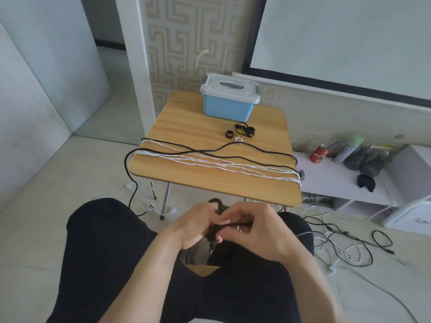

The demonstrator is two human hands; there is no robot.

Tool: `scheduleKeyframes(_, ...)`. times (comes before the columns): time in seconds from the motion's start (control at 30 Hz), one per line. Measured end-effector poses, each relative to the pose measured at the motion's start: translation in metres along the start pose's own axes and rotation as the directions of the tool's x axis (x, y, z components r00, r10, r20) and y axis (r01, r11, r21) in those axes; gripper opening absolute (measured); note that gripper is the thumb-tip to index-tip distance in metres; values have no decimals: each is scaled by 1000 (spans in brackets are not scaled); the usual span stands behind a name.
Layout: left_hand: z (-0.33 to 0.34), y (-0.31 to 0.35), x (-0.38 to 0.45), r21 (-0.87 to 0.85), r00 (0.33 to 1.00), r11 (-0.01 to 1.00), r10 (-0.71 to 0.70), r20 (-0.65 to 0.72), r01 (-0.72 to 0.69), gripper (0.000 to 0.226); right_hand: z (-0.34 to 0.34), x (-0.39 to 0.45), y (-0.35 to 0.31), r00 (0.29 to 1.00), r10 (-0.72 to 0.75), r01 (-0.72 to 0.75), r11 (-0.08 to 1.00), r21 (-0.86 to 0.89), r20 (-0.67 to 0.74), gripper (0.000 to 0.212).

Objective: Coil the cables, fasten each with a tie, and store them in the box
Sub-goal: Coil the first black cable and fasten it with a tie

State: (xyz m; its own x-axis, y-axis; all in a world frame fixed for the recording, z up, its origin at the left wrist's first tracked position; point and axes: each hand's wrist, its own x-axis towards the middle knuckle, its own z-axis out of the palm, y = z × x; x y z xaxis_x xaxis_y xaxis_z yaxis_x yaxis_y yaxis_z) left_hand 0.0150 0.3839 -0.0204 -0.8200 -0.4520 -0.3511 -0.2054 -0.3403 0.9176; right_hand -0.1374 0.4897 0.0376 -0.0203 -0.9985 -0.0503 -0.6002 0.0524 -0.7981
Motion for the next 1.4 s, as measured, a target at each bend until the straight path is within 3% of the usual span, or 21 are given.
scheduleKeyframes(0.07, 7, 3, -2, -62, 991, 998, -7, 133, 16, 23, -10, 3, 3, 997, 20, -15, 998, 65, -78, 16)
scheduleKeyframes(0.2, 11, 5, 0, -270, 977, 959, -24, 210, 82, 44, -15, 12, 22, 946, 73, -49, 995, 84, -316, 18)
scheduleKeyframes(0.3, 4, 8, 1, -521, 979, 846, -4, 203, 112, 39, -11, 13, 38, 961, 90, -59, 991, 123, -262, 9)
scheduleKeyframes(0.37, -2, 8, 0, -657, 994, 754, 53, 92, 21, 37, -8, 10, 48, 966, 100, -75, 991, 112, -237, 21)
scheduleKeyframes(0.47, -12, 12, -4, -845, 976, 497, 181, -120, -196, 40, -3, 4, 57, 965, 138, -125, 989, 73, -221, 37)
scheduleKeyframes(0.57, -23, 15, -5, -895, 931, 272, 191, -311, -354, 41, 3, -6, 66, 958, 225, -223, 974, 30, -176, 32)
scheduleKeyframes(0.73, -29, 11, 0, -832, 845, 148, 80, -529, -534, 40, 13, -14, 66, 946, 306, -301, 952, 63, -110, 13)
scheduleKeyframes(0.83, -25, 13, 4, -770, 792, 208, 46, -609, -604, 35, 18, -15, 57, 950, 308, -306, 951, -48, 48, 11)
scheduleKeyframes(0.93, -19, 11, 10, -713, 771, 354, 39, -635, -605, 30, 19, -15, 41, 946, 236, -204, 966, -161, 222, 15)
scheduleKeyframes(1.0, -14, 4, 15, -622, 761, 556, 30, -648, -551, 27, 15, -15, 28, 932, 207, -164, 973, -162, 298, 19)
scheduleKeyframes(1.07, -9, -3, 17, -412, 767, 823, 44, -640, -391, 27, 8, -14, 15, 934, 186, -140, 976, -166, 306, 20)
scheduleKeyframes(1.13, -3, -6, 13, -83, 815, 984, 82, -574, -157, 31, 2, -14, 5, 955, 149, -110, 981, -161, 255, 24)
scheduleKeyframes(1.23, 3, -2, 3, 232, 912, 973, 95, -399, 0, 33, -4, -12, 4, 993, 108, -102, 987, -123, 42, 23)
scheduleKeyframes(1.3, 4, 4, -2, 307, 963, 950, 36, -267, 50, 29, -7, -11, 10, 984, 105, -118, 990, -80, -142, 17)
scheduleKeyframes(1.4, 4, 4, -4, 155, 997, 986, -61, -46, 68, 25, -13, -9, 21, 928, 146, -160, 987, -13, -342, 16)
